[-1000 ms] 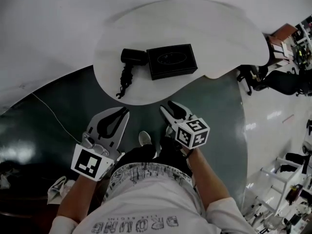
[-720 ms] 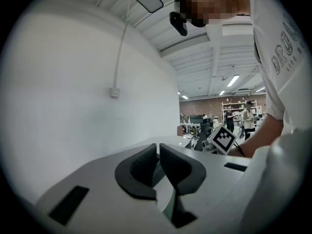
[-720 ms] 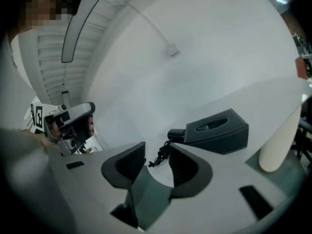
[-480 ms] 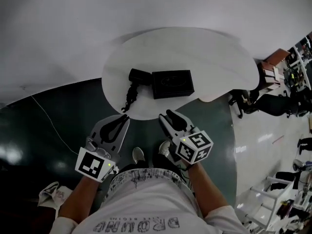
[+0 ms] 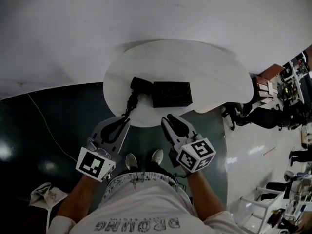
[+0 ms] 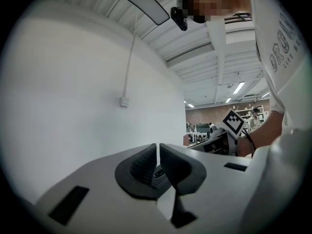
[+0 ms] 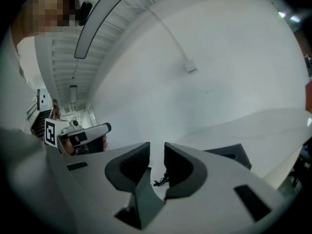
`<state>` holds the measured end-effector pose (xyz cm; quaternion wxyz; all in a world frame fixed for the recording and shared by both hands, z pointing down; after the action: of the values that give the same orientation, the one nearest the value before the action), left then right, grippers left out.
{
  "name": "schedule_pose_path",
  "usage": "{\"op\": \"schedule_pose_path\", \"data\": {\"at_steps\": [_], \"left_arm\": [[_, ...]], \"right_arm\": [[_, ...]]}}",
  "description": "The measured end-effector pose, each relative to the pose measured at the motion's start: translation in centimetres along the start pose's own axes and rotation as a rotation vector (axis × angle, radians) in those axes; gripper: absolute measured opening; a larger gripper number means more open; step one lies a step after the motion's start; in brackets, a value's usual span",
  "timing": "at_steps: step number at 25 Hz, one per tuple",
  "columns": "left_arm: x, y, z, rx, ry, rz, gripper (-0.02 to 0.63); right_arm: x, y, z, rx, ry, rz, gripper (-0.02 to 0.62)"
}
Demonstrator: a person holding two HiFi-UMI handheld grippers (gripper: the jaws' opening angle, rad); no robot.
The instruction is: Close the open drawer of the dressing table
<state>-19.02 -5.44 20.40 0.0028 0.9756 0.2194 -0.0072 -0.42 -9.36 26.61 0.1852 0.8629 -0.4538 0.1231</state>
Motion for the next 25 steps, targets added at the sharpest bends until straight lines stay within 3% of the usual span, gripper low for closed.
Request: {"op": "schedule_pose_path", "data": {"at_steps": [25], "left_arm": [[-1.1,0.2,-0.1,0.017,-0.033,0.012,0.037]], "right_arm": [[-3.2,0.6,3.1,0.036,-0.079,0.053,0.028]]}}
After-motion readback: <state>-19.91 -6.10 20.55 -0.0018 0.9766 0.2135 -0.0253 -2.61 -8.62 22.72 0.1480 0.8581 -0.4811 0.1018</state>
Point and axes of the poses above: the fingertips, and each gripper's own axes: y forward along the fingers, x to its right, z out of its top, the point moved 5 cm from there along -y, backward along the fingers, and after that the axes turned 11 degrees about z, right-handed, at the moved point
